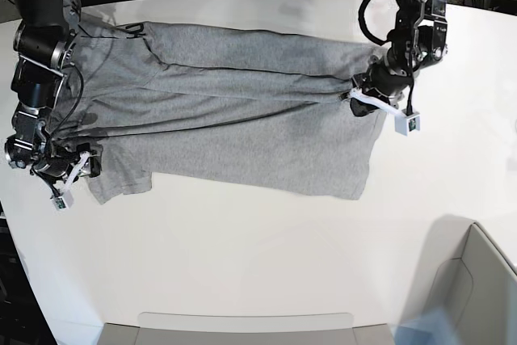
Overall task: Fold the T-shirt properly
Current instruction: 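Grasp the sleeve side with the right gripper and fold it inward, then move the left gripper down to the hem corner of the shirt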
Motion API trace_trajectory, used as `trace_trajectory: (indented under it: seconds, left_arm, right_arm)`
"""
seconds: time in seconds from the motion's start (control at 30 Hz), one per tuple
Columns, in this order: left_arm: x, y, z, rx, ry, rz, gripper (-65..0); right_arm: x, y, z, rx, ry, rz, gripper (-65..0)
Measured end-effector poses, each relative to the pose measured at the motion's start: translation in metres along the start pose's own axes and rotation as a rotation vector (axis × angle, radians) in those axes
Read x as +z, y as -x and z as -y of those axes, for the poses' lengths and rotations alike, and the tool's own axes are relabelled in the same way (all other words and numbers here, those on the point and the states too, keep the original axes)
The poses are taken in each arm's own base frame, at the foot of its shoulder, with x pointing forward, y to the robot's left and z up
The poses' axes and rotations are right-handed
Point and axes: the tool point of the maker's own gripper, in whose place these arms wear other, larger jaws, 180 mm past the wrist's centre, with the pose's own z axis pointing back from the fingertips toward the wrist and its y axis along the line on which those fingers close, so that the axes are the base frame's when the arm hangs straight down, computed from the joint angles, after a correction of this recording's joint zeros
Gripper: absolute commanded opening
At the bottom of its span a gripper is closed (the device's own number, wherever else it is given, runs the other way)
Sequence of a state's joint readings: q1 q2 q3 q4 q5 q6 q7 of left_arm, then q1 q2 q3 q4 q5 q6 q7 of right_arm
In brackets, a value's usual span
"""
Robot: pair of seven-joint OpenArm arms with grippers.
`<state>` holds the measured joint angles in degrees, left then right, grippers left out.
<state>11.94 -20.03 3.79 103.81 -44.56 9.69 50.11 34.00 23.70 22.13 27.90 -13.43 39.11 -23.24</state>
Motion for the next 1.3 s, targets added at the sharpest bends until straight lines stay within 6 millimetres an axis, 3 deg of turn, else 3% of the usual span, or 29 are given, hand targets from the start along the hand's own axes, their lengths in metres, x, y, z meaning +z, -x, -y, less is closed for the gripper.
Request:
trace_trajectory:
  seconds: [0.2,0.47,0.53,0.67,0.77,0.87,1.03,1.17,1.3]
  left_arm:
    - [0.000,-0.003,0.001,-0.001,0.003,0.008,-56.5]
    - [0.000,-0.006,0.001,-0.004,0.003,0.013,-56.0]
    - [-0.002,-0.020,0.008,-0.011,0.017,0.031,-52.3]
    - [-0.015,-0.073,0.016,-0.015,0.030,0.123,-39.0]
    - [-0.033,-0.101,0.010,0.012,0.006,0.138,-34.4]
    - [-0.058,-0.117,-0.004,0.035,-0.025,0.100,-34.3]
    - [-0.089,-0.133,-0.017,-0.073,0.038,0.031,-34.4]
    - [-0.093,-0.140,-0.038,-0.133,-0.014,0.009,-34.4]
    - [-0.093,-0.140,-0.031,-0.239,0.023,0.006,-34.4]
  right_arm:
    - [-0.017,-0.018,-0.036,0.069,-0.047,0.026,-29.3]
    - [-0.018,-0.018,-0.037,0.069,-0.049,0.028,-29.3]
    - [-0.018,-0.019,-0.037,0.070,-0.046,0.028,-29.3]
    - [-0.018,-0.018,-0.036,0.071,-0.045,0.027,-29.3]
    - [-0.018,-0.018,-0.037,0.069,-0.046,0.026,-29.3]
    - [-0.018,-0.017,-0.037,0.066,-0.046,0.027,-29.3]
    - [-0.018,-0.015,-0.037,0.062,-0.046,0.038,-29.3]
    - [-0.018,-0.013,-0.036,0.061,-0.045,0.032,-29.3]
    - [-0.018,-0.014,-0.037,0.061,-0.046,0.035,-29.3]
